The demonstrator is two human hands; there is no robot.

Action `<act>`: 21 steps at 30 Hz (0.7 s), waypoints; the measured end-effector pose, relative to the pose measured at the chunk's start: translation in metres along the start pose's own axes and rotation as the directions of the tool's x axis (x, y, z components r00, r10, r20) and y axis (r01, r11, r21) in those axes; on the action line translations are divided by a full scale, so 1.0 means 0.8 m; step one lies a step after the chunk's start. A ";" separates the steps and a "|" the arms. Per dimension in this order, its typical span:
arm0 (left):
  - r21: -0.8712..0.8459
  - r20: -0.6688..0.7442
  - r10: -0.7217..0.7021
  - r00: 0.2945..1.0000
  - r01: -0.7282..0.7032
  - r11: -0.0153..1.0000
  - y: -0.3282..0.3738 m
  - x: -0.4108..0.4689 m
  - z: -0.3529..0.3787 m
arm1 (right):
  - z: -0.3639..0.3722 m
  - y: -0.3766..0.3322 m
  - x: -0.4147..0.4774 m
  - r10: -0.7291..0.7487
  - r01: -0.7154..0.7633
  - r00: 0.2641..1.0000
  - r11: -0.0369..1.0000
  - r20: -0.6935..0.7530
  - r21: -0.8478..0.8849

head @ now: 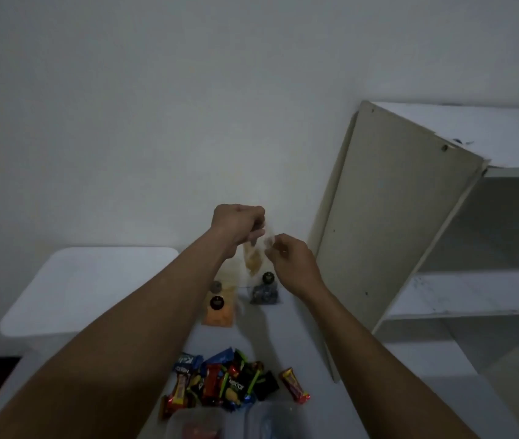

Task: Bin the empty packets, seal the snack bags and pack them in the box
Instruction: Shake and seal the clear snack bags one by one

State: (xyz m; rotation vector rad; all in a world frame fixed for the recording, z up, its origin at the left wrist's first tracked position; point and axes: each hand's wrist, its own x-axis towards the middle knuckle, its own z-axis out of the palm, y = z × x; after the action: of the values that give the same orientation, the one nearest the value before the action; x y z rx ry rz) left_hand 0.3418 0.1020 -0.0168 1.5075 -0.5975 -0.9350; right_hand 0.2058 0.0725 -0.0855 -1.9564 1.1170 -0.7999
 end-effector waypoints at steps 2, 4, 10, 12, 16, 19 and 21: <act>-0.017 -0.042 -0.019 0.999 0.019 1.000 -0.015 0.011 0.008 | 0.010 0.017 0.005 0.012 -0.012 1.000 1.000 -0.014 0.009; -0.048 -0.077 -0.036 0.996 0.032 0.998 -0.028 0.021 0.016 | 0.020 0.032 0.007 0.049 -0.059 0.995 0.991 0.081 0.122; -0.061 -0.073 -0.089 0.993 0.084 0.995 -0.074 0.048 0.033 | 0.043 0.085 0.027 0.084 -0.077 0.994 0.993 -0.076 0.087; 0.008 -0.118 -0.078 0.990 0.079 0.997 -0.102 0.062 0.031 | 0.046 0.104 0.036 0.128 -0.115 0.985 0.987 -0.113 0.113; 0.369 -0.163 -0.057 0.985 0.115 0.922 -0.172 0.076 0.024 | 0.052 0.140 0.044 0.186 -0.167 0.978 0.968 -0.090 0.186; 0.430 0.064 -0.185 0.981 0.140 0.892 -0.230 0.074 0.031 | 0.068 0.171 0.048 0.215 -0.199 0.975 0.954 -0.052 0.224; 0.439 0.078 -0.209 0.975 0.155 0.885 -0.261 0.083 0.034 | 0.078 0.189 0.052 0.236 -0.219 0.971 0.949 -0.048 0.228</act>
State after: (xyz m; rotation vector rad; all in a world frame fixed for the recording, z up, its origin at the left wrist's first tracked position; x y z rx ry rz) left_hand 0.3251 0.0674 -0.2345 1.9387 -0.8012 -1.0954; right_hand 0.2077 -0.0001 -0.2379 -1.5920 1.2164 -0.8380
